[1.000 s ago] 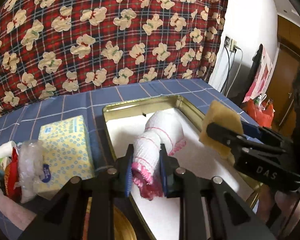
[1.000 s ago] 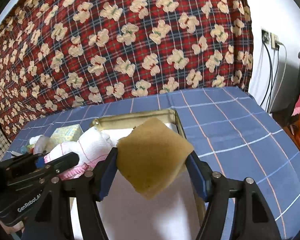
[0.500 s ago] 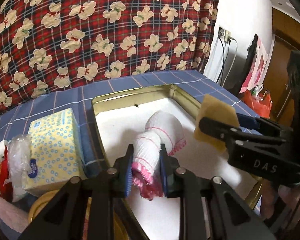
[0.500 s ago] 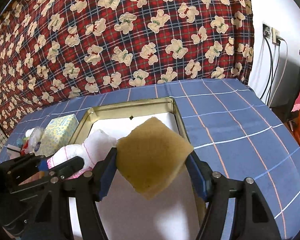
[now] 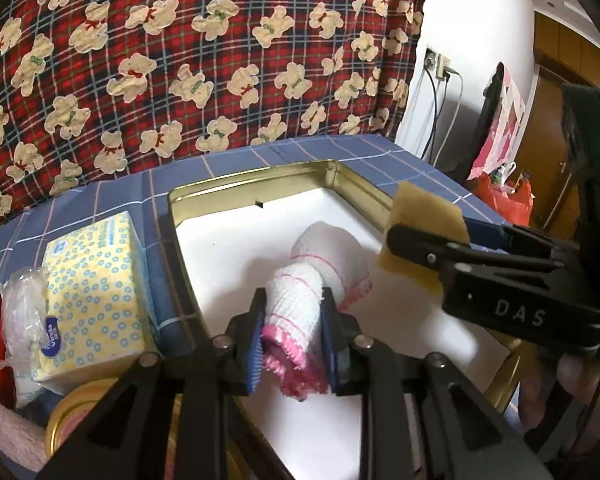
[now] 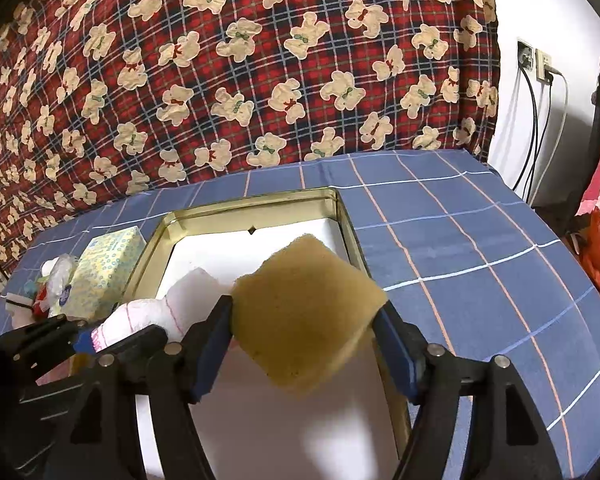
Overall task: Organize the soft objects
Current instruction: 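Open the right tool to drop the sponge while the left tool releases the towel roll into the tray, then withdraw both open tools from the tray back toward the remaining items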
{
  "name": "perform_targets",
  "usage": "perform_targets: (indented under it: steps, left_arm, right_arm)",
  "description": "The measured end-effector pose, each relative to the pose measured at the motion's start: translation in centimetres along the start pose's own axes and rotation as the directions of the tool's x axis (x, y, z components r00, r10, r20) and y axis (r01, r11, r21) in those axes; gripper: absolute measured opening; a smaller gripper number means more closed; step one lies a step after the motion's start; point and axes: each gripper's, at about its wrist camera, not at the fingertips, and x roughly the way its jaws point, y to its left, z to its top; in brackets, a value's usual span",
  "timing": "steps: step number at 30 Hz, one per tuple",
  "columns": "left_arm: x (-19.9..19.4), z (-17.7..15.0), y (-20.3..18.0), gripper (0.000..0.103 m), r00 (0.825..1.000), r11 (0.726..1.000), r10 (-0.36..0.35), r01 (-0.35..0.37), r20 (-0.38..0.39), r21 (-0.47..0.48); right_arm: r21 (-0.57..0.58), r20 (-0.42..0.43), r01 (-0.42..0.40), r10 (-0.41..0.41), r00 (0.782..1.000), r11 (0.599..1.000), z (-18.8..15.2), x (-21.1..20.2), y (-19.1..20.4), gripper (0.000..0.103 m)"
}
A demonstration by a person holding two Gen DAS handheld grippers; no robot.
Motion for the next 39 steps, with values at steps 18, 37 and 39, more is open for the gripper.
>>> perform_targets:
  steps: [18,37,39]
  left_arm:
    - [0.3,-0.6,-0.5,0.034,1.000,1.000,-0.001,0.001,-0.018,0.026]
    - [-3.5,0.5,1.2,0.068,0.979,0.997,0.075,-0.069,0.188,-0.040]
    - [-4.3,0.6,1.6,0.074,0.969,0.996,0.086,-0.075,0.230,-0.056]
  right_arm:
    - [0.004,-0.014,0.015,-0.015,1.000,1.000,-0.5,0.9,0.2,0.093]
    - [0.116,0.163,-0.147,0.128,0.978,0.982,-0.4,0.1,-1.8,0.093]
    - [0.126,0.207,-0.158,0.130,0.970,0.979,-0.7,-0.5,-2.0,0.093]
